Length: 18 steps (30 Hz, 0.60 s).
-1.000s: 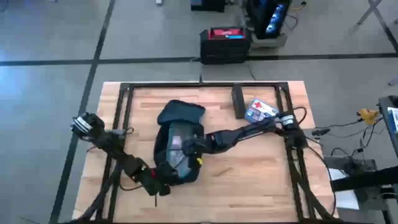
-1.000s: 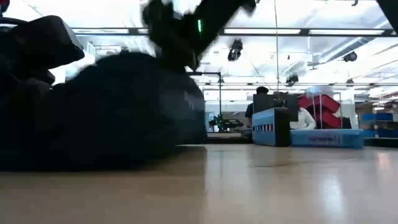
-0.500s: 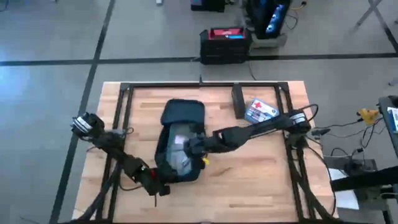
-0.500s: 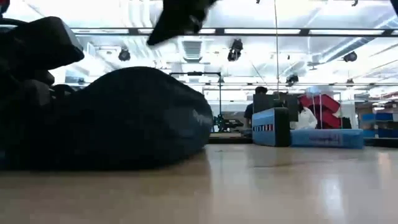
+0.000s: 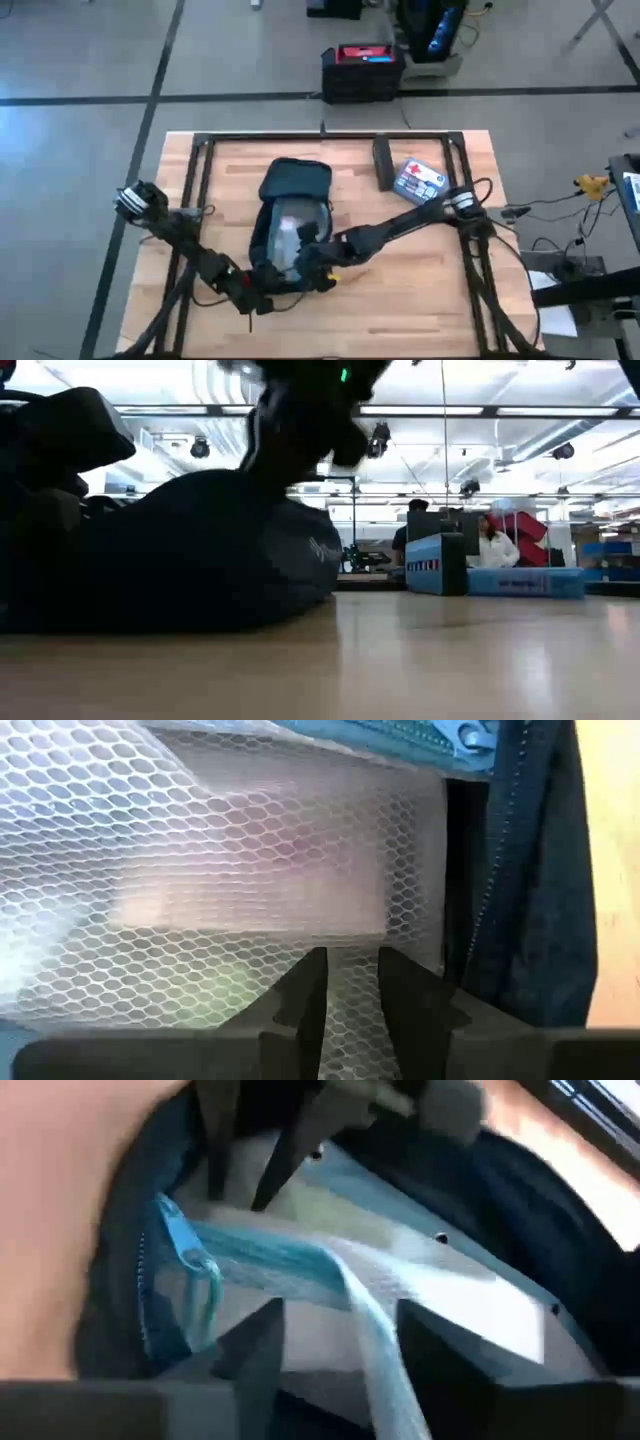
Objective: Unpack backpack
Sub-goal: Remove the zip bag
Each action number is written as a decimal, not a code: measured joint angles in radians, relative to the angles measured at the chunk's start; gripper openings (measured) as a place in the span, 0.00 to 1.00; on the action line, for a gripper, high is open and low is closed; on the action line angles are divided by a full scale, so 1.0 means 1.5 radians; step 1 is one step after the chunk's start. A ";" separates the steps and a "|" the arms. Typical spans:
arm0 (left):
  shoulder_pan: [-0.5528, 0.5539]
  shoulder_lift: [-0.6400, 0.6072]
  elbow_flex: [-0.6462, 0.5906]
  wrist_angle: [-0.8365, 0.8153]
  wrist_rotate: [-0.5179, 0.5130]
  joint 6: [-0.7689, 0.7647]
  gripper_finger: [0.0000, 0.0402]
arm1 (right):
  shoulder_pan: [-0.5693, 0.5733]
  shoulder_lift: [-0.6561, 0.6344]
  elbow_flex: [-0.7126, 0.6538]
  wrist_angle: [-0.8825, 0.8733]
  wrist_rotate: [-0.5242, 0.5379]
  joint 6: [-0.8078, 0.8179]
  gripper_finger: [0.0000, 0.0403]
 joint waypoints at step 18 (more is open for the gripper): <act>0.002 0.000 0.000 -0.004 -0.004 0.000 0.20 | -0.009 0.069 0.000 0.044 0.060 -0.013 0.03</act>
